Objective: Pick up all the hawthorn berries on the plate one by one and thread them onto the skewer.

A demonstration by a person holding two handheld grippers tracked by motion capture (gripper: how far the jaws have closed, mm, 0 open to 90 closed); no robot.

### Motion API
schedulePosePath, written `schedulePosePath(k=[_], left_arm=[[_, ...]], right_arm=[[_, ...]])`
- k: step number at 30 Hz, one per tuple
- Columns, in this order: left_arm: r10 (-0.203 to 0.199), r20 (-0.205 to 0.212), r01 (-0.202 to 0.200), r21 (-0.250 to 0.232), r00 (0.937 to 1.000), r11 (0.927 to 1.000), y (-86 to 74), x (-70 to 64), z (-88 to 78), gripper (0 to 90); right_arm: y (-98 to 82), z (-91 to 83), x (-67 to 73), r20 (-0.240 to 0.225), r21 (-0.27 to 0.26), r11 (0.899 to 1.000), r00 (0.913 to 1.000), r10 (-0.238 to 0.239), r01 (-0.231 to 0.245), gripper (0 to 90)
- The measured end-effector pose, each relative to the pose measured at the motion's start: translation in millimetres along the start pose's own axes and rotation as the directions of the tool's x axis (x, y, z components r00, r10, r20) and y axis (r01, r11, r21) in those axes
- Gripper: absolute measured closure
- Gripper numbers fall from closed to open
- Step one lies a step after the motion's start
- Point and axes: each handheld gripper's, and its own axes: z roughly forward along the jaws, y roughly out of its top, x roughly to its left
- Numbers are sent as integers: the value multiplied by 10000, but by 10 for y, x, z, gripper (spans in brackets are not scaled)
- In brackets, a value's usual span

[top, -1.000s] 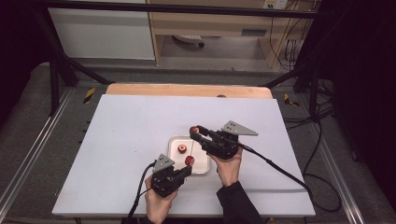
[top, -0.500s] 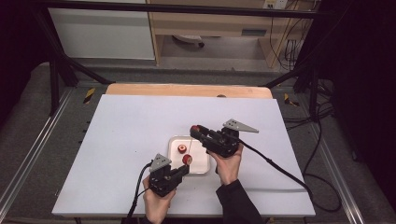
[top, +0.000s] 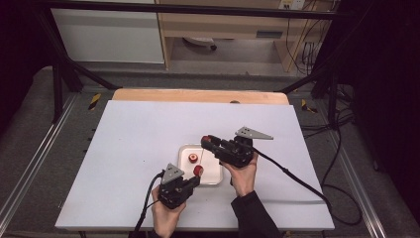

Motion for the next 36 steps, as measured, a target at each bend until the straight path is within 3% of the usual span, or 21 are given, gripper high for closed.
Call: schedulePosePath(k=[6,12,18,22,27,28,30,33,36], left_arm=[[338,-206,-334,205,9992,9992,-9,-3,28,887],[450,-82,-446,391,9990,9982,-4,-8,26,887],[568,-53,-565,513,9984,9971,-8,-20,43,888],[636,10,-636,370,9980,9973,-14,-15,46,888],[603,97,-603,-41,9981,9982,-2,-9,-22,888],[666,33,-666,55,9978,9978,-6,-9,-32,889],[750,-22,-750,96,9972,9971,-61,-2,-25,889],[444,171,-448,203,9989,9988,-103,25,14,889],[662,261,-663,1,9975,9978,-59,-26,7,889]], right_arm=[[14,-29,-9,-142,410,9985,9993,-344,350,619],[27,-65,-7,-187,709,9940,9964,-825,837,620],[26,-75,-13,-135,974,9900,9947,-1015,1023,620],[24,-68,-16,-130,963,9913,9959,-890,899,620],[42,-71,-43,-136,664,9974,9996,-255,263,619],[41,-70,-48,-139,620,9979,9998,-162,171,619],[57,-96,-69,-24,183,9998,10000,78,-78,620],[125,-159,-116,-311,-148,9977,9973,662,-667,619],[130,-181,-113,-511,-68,9938,9925,1109,-1114,619]])
